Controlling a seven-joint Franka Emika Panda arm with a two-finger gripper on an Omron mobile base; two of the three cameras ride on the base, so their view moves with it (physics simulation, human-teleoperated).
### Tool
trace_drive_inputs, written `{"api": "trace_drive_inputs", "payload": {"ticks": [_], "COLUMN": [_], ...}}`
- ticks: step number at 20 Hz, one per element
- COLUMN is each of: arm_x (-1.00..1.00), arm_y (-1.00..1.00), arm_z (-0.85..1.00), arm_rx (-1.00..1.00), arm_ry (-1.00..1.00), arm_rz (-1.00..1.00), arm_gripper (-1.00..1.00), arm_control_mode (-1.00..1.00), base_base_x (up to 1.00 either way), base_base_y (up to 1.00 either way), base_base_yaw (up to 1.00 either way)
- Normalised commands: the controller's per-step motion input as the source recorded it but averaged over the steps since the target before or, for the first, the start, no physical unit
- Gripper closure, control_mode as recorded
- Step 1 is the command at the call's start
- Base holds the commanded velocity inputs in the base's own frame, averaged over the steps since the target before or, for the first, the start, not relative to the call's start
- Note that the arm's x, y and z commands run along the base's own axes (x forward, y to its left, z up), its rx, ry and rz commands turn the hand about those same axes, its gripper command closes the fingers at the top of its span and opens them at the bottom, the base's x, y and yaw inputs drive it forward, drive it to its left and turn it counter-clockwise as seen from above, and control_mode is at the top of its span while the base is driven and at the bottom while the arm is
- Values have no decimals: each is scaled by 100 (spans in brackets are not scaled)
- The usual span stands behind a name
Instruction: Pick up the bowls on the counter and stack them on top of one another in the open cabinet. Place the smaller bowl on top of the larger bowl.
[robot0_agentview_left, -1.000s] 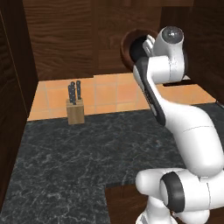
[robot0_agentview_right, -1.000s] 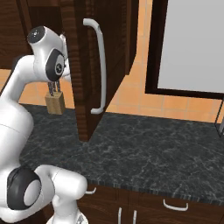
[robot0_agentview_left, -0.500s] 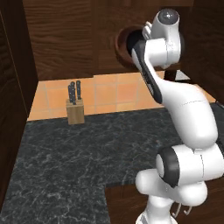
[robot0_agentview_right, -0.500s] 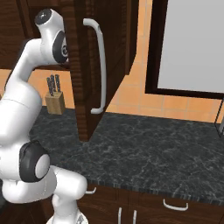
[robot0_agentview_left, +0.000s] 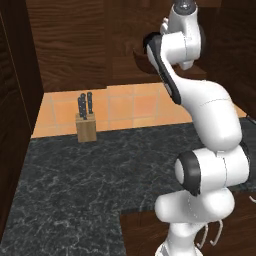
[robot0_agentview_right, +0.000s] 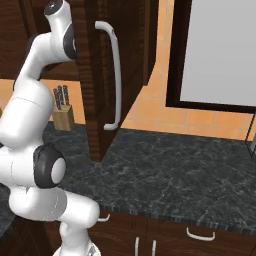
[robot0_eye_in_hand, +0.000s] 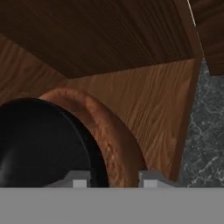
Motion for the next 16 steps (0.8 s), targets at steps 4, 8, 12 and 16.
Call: {"api": "trace_drive_inputs", "payload": {"ticks": [4, 8, 12, 16], "arm_x": [-87, -100, -100, -100], "arm_y": [0, -4, 0, 0], "arm_z": [-13, -16, -73, -100], "arm_rx": [0, 0, -2, -16], "arm_ry": [-9, -24, -31, -8], "arm_rz": [0, 0, 0, 0], "arm_gripper": [-100, -100, -100, -100], "arm_control_mode": [-100, -100, -100, -100], "base_base_x": [0, 0, 0, 0], "base_base_y": [0, 0, 0, 0], "base_base_yaw": [0, 0, 0, 0]}}
